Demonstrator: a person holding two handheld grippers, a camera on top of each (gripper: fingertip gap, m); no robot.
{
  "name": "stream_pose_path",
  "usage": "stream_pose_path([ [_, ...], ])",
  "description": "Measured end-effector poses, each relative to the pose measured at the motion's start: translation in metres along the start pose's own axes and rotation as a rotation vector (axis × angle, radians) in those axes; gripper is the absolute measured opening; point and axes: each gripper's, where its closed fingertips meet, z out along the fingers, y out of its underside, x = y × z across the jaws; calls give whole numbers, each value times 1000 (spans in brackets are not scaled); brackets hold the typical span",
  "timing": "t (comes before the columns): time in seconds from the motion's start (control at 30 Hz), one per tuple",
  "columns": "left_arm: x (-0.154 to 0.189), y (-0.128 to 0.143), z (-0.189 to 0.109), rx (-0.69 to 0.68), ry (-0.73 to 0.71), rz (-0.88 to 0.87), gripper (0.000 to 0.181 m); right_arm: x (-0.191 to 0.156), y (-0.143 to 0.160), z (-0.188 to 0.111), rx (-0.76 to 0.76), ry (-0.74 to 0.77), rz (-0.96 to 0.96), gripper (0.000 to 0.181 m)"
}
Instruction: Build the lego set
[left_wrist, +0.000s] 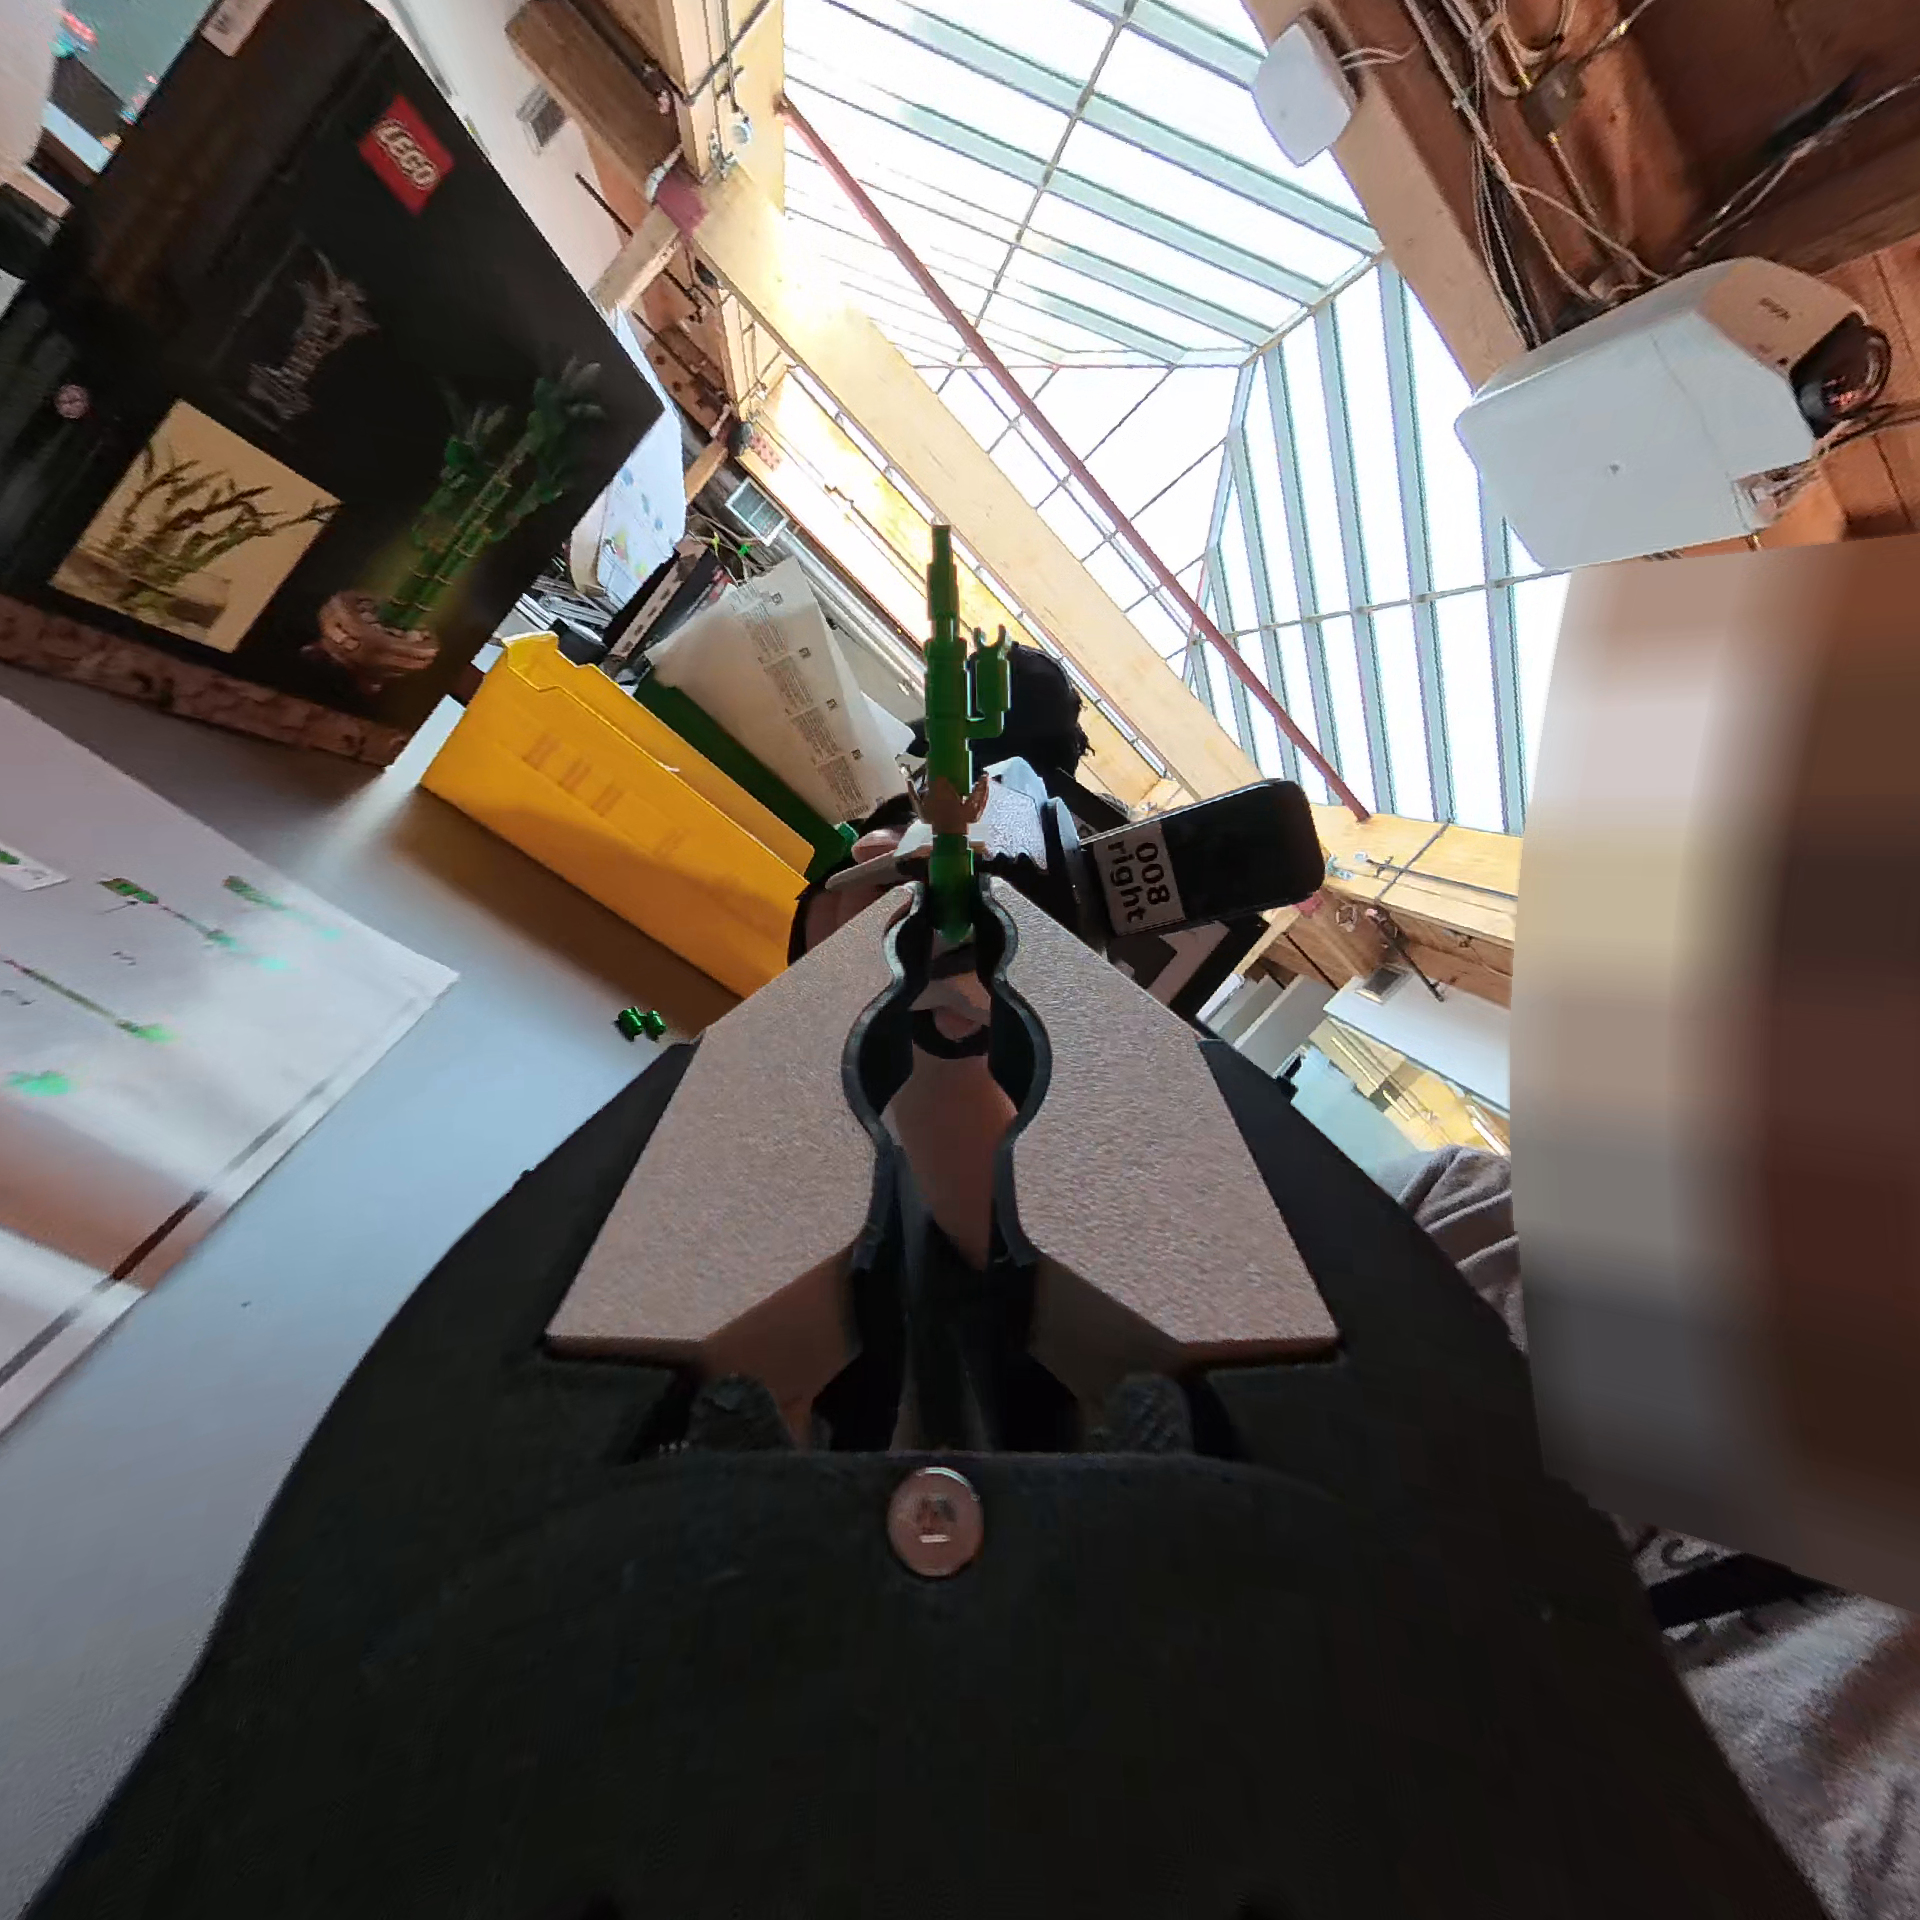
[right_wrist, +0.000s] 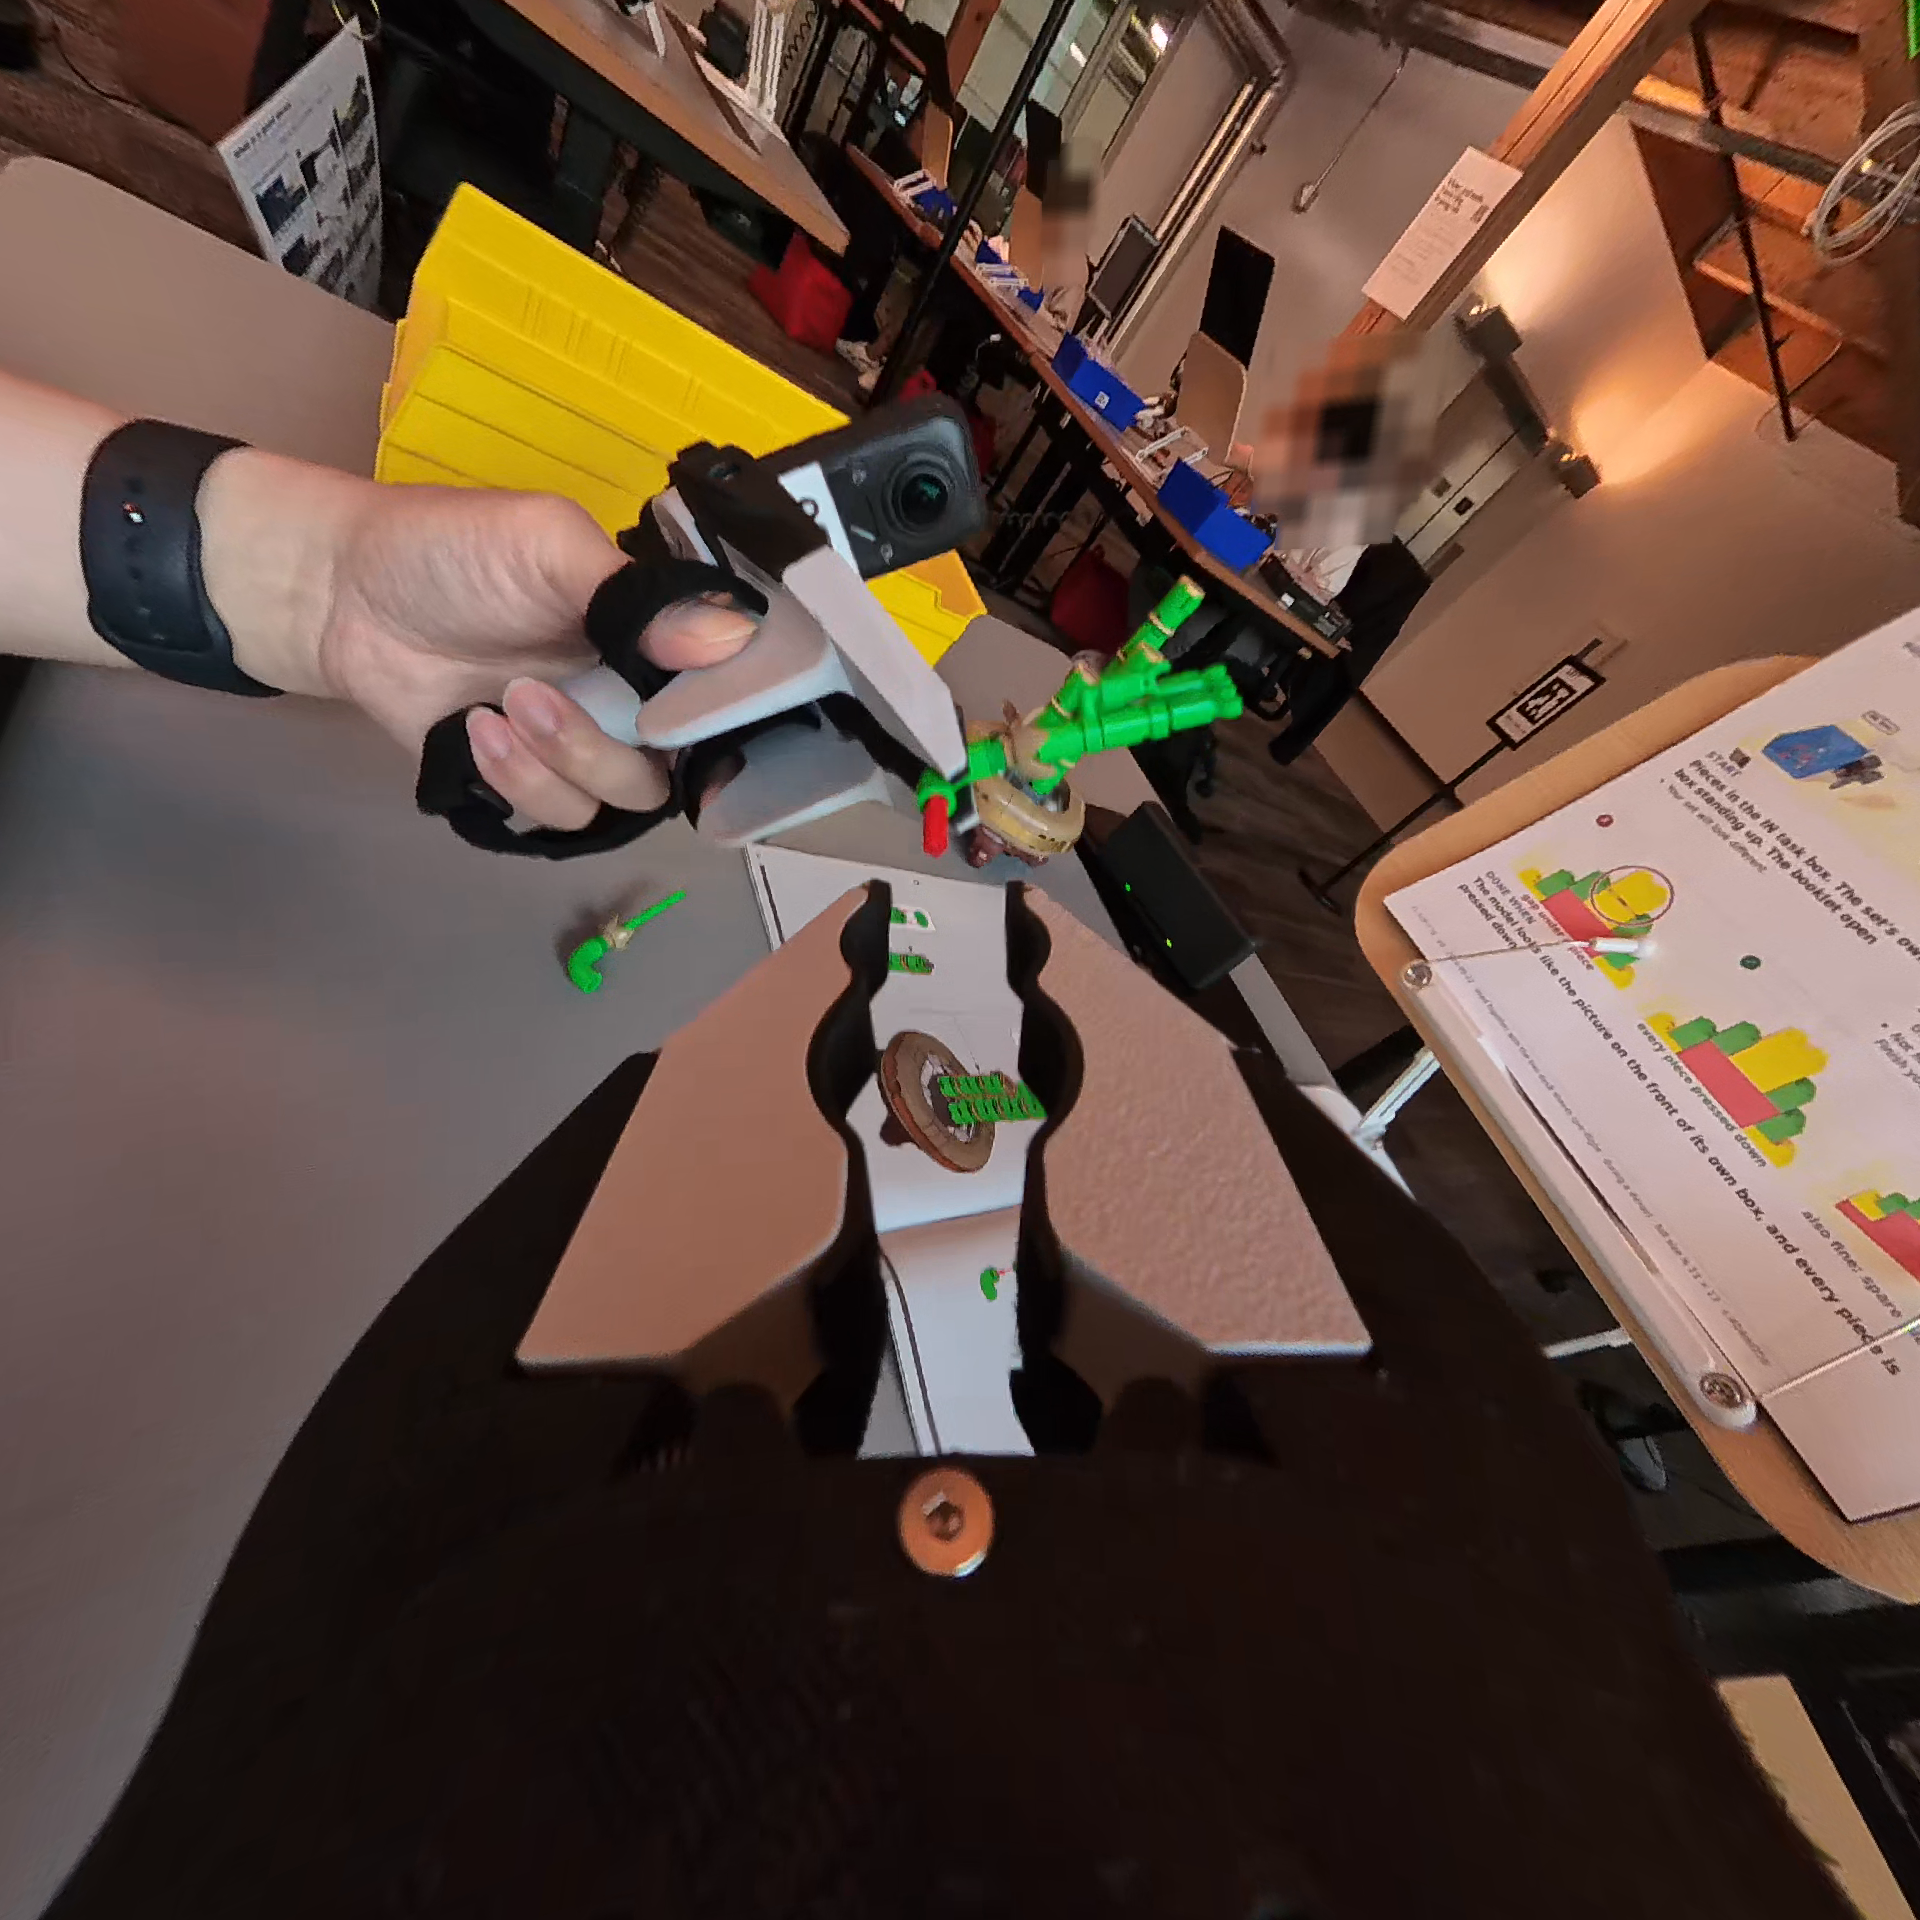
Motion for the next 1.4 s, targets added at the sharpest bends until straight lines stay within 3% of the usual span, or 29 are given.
stream_pose_path([
  [0.2, 7, 5, 7, -21, 37, 19, 5, -6, -10, -1, 33, -11, -11, 1],
  [1.4, 6, 5, 7, -16, 21, 25, 5, -3, -13, -1, 84, -78, 220, 5],
])
